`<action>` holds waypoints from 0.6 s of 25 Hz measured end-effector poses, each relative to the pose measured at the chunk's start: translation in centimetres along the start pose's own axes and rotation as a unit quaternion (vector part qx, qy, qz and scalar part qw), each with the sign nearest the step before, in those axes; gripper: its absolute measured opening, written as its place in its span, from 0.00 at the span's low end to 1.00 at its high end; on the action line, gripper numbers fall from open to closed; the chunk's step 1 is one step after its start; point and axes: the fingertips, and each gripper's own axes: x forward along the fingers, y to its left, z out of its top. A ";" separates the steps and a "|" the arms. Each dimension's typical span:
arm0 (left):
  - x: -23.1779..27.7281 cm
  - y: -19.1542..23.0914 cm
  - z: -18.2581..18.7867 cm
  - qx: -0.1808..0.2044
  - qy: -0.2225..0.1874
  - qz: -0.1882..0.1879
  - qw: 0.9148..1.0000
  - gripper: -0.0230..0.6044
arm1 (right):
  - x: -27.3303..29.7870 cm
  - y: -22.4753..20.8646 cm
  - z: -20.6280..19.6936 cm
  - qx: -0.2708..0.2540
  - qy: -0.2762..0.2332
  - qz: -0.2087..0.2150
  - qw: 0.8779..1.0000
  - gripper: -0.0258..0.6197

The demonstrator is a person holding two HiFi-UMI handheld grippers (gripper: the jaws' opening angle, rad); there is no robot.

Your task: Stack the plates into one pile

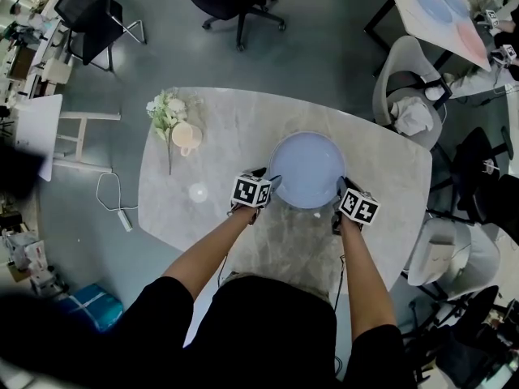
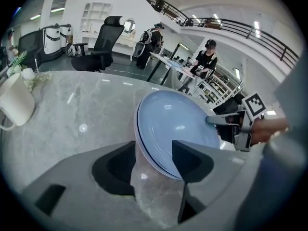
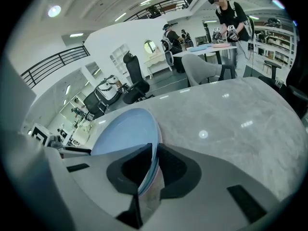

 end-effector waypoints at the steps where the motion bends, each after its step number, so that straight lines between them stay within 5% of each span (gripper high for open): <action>1: 0.0 0.0 -0.1 0.002 0.002 -0.004 1.000 0.43 | 0.1 0.0 0.0 0.002 -0.002 -0.001 1.000 0.11; 9: -0.7 -0.5 -0.6 -0.001 -0.008 0.010 1.000 0.43 | 1.1 0.5 -1.5 -0.029 0.046 0.031 0.998 0.14; 15: -3.0 -0.3 -1.2 -0.012 -0.028 0.013 0.999 0.39 | -0.1 0.3 -1.5 -0.029 0.027 0.033 0.999 0.18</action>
